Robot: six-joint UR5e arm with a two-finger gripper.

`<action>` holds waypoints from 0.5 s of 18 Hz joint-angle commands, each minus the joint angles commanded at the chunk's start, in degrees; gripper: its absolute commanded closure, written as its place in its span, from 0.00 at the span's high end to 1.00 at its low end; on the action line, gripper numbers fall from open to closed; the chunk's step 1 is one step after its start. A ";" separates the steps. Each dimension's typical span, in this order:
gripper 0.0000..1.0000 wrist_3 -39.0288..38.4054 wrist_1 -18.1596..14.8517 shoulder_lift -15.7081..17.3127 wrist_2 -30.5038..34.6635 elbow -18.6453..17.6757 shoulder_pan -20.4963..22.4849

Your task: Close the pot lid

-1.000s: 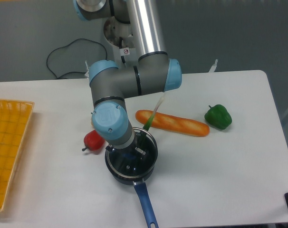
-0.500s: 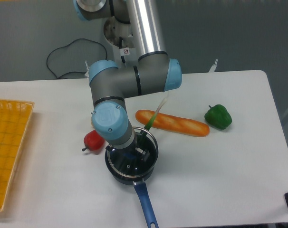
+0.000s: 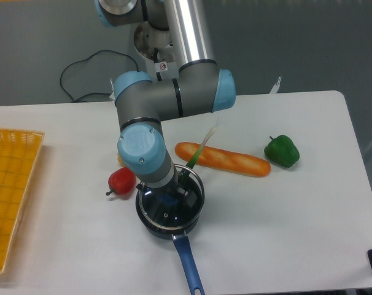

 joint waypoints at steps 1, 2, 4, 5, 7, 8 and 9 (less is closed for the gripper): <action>0.99 0.26 0.00 0.53 0.00 0.00 0.61; 0.99 1.13 0.00 0.97 -0.09 0.00 1.40; 0.99 2.63 -0.09 1.50 -0.09 0.00 3.24; 0.99 3.86 -0.09 2.19 -0.09 -0.09 4.38; 0.99 6.75 -0.26 2.99 -0.26 -0.35 6.76; 0.99 8.07 -0.35 3.60 -0.26 -0.53 7.81; 0.99 9.22 -0.35 4.22 -0.35 -0.96 8.69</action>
